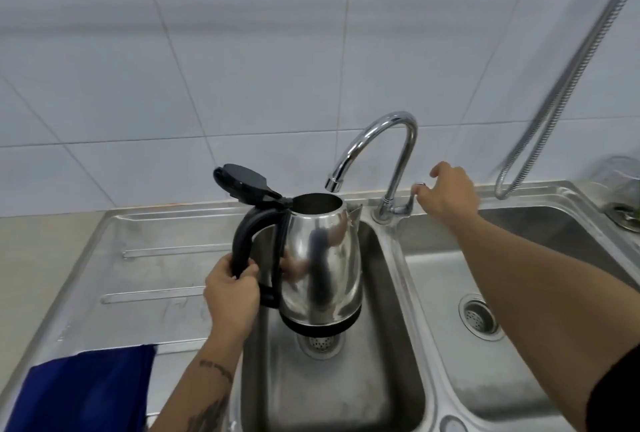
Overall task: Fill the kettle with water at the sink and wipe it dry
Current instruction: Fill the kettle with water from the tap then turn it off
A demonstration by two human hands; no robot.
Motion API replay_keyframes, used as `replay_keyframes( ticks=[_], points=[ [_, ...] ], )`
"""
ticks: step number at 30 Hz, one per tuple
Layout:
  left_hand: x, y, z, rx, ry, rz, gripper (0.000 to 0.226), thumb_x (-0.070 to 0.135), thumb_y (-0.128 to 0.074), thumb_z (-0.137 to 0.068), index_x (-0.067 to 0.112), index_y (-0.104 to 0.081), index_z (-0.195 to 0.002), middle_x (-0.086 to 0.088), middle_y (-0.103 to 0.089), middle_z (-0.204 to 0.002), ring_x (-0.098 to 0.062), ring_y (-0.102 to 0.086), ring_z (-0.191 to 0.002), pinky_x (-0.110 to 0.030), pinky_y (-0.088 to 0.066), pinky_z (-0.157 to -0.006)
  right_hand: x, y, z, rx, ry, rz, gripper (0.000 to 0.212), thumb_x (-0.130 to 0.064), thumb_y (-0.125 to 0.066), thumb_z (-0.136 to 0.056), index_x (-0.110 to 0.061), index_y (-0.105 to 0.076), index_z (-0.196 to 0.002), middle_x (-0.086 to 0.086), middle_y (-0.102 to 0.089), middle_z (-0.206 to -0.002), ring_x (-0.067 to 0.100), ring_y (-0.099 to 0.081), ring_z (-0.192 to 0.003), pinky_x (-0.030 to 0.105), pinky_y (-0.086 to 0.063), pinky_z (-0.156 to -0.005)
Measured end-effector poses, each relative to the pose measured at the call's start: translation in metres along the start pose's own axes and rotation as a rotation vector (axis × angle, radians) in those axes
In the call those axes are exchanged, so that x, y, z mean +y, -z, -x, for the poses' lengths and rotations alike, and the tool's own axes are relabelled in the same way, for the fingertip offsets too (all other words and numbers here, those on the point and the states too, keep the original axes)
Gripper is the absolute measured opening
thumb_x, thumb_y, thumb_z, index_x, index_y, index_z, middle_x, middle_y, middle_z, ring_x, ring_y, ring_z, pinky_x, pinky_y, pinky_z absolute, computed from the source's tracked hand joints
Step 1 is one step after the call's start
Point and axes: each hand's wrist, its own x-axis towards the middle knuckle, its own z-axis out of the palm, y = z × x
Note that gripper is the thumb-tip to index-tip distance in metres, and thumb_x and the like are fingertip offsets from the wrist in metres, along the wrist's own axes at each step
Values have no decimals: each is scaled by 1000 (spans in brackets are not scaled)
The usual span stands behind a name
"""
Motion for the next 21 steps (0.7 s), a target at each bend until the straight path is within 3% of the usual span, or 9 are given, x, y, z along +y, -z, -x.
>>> replay_keyframes(
  ticks=[3, 5, 7, 9, 11, 14, 18, 21],
  points=[
    [-3, 8, 1, -11, 10, -12, 15, 9, -66, -84, 23, -69, -86, 1, -71, -81, -23, -66, -80, -32, -45, -73, 1, -5, 31, 129, 22, -114, 48, -33, -67, -89, -11, -54, -130, 18, -51, -132, 41, -50, -122, 49, -43, -101],
    [-4, 14, 4, -20, 8, -17, 16, 9, -65, -84, 25, -68, -85, 1, -71, -82, -23, -66, -80, -33, -46, -72, 4, -10, 59, 109, 60, -251, 41, -24, -69, -87, -11, -58, -125, 17, -55, -125, 37, -55, -116, 46, -46, -100],
    [-4, 22, 10, -21, 6, -8, 17, 8, -65, -85, 24, -69, -87, 1, -71, -85, -22, -65, -82, -33, -45, -73, 2, -8, 92, -116, 25, -444, 34, -14, -71, -86, -10, -64, -119, 13, -63, -113, 32, -63, -105, 38, -50, -88],
    [-4, 31, 19, -23, 1, 4, 15, 7, -65, -87, 21, -69, -92, 1, -70, -87, -20, -64, -84, -32, -43, -74, -4, -4, 130, -479, -27, -658, 38, -12, -73, -89, -10, -64, -125, 10, -65, -114, 22, -64, -99, 30, -48, -79],
    [-2, 42, 29, -38, -16, 30, 14, 7, -65, -89, 19, -69, -94, 3, -69, -87, -17, -63, -83, -29, -42, -70, -8, 0, 162, -730, -45, -760, 54, -23, -78, -82, -17, -60, -133, 8, -64, -127, 18, -62, -109, 32, -46, -83],
    [4, 59, 47, -81, -40, 70, 17, 7, -64, -90, 24, -67, -92, 4, -67, -88, -13, -62, -85, -30, -42, -74, -10, 1, 196, -913, 8, -838, 73, -37, -84, -67, -25, -58, -134, 0, -68, -131, 21, -62, -119, 45, -42, -98],
    [7, 82, 68, -162, -80, 124, 22, 7, -65, -90, 29, -66, -91, 1, -69, -95, -16, -64, -92, -32, -45, -80, -14, 15, 233, -862, 82, -888, 58, -26, -82, -63, -22, -62, -118, -7, -73, -104, 17, -66, -103, 43, -44, -91],
    [10, 100, 83, -222, -106, 150, 24, 5, -66, -90, 29, -67, -91, 0, -72, -97, -17, -66, -95, -31, -48, -81, -12, 27, 258, -804, 99, -915, 58, -21, -81, -64, -27, -63, -119, -10, -73, -92, 13, -68, -91, 37, -49, -80]
  ],
)
